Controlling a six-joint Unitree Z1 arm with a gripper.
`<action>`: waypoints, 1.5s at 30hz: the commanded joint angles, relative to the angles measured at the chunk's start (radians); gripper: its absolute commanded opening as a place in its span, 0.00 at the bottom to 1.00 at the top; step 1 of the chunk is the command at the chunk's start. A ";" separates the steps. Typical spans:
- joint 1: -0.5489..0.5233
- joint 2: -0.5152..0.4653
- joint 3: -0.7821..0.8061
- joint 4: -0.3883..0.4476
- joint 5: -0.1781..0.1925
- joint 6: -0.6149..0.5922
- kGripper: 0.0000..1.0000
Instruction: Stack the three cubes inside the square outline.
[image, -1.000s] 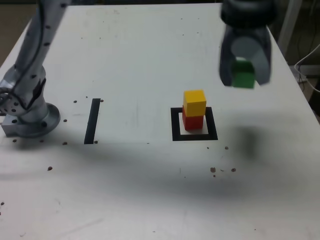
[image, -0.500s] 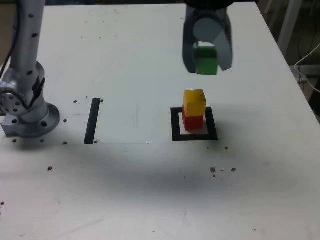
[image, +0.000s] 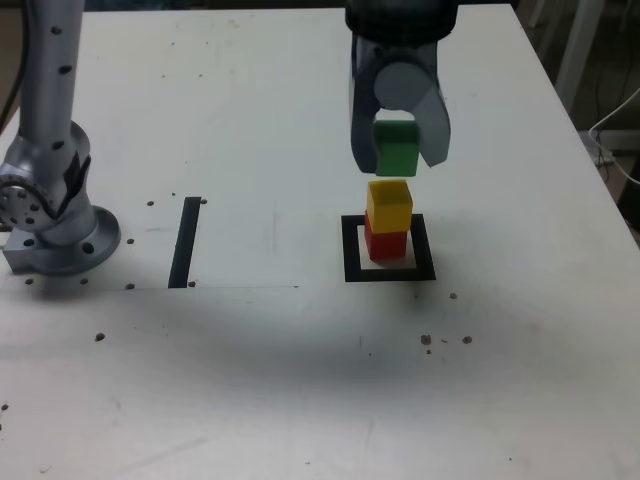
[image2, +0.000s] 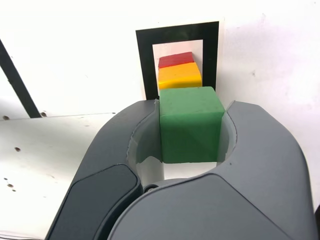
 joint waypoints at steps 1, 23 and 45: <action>-0.002 -0.005 0.017 -0.017 -0.001 -0.003 0.21; -0.002 -0.007 0.122 -0.107 0.004 -0.005 0.29; -0.020 -0.016 0.132 -0.098 -0.007 0.001 1.00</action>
